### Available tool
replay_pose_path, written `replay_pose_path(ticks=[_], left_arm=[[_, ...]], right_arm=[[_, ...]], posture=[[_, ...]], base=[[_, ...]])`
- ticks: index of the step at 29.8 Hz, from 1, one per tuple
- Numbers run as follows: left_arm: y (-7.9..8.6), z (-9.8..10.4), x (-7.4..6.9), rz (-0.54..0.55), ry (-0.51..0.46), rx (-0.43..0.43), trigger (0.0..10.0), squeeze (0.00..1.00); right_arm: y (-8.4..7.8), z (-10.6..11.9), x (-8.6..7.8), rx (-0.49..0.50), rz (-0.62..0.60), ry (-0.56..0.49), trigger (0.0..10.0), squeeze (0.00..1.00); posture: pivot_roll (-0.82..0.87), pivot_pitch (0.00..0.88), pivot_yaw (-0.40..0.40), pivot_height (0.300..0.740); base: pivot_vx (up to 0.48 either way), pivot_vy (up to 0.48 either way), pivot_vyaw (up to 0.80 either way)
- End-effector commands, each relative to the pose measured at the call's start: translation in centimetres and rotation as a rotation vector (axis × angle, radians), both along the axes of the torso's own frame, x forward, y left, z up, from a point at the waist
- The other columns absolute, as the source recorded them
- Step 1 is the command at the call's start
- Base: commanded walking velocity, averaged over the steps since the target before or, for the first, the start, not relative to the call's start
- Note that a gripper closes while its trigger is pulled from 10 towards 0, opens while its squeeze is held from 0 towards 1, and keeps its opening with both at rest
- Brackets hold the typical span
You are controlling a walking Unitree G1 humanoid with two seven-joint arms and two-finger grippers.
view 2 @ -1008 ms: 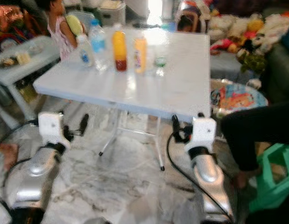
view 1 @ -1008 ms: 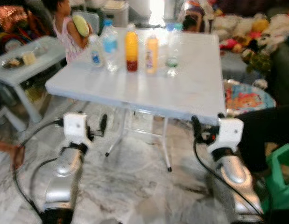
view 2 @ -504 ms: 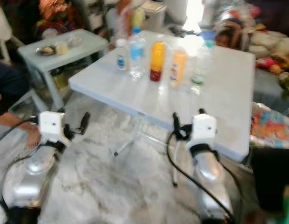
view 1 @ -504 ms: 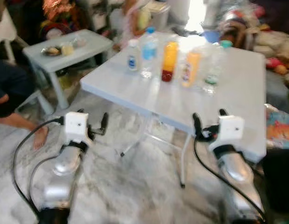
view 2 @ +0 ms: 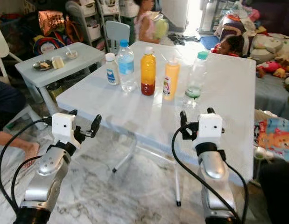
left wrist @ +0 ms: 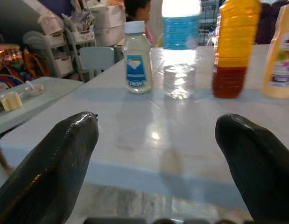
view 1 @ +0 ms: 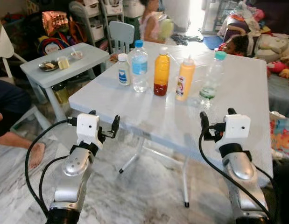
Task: Restocking fridge
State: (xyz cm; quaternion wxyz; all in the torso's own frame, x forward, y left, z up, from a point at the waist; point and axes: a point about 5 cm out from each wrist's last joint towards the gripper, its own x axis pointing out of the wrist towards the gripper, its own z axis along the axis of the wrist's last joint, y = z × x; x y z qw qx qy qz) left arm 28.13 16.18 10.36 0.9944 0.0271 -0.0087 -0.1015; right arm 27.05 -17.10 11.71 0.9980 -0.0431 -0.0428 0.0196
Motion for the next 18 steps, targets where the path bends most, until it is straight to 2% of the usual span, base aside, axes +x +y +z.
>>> replay_pose_path(ticks=[1,4,6,12,18], left_arm=[[-0.3,0.3,0.2,-0.011,-0.012,0.009,10.0,0.0],[-0.4,0.3,0.3,-0.016,-0.013,0.008,10.0,0.0],[-0.4,0.3,0.3,-0.017,-0.011,0.008,10.0,0.0],[-0.1,0.1,0.1,-0.012,-0.006,0.021,10.0,0.0],[1.6,0.0,-0.2,0.063,-0.001,0.05,10.0,0.0]], right_arm=[[-0.6,0.3,0.2,-0.009,-0.022,-0.006,10.0,0.0],[-0.6,0.3,0.2,-0.005,-0.021,-0.007,10.0,0.0],[-0.6,0.3,0.3,-0.002,-0.018,-0.007,10.0,0.0],[-0.4,-0.2,0.3,-0.013,-0.015,0.022,10.0,0.0],[-0.2,-0.4,0.1,-0.025,-0.018,0.024,10.0,0.0]], posture=[[-0.04,0.0,0.019,0.74],[-0.04,0.0,0.018,0.74],[-0.04,0.0,0.017,0.74],[-0.04,0.0,0.016,0.74],[-0.04,0.0,0.018,0.74]], base=[[0.469,0.0,-0.62],[0.465,0.0,-0.54],[0.409,0.0,0.0],[0.0,0.0,0.0],[0.0,0.0,0.0]])
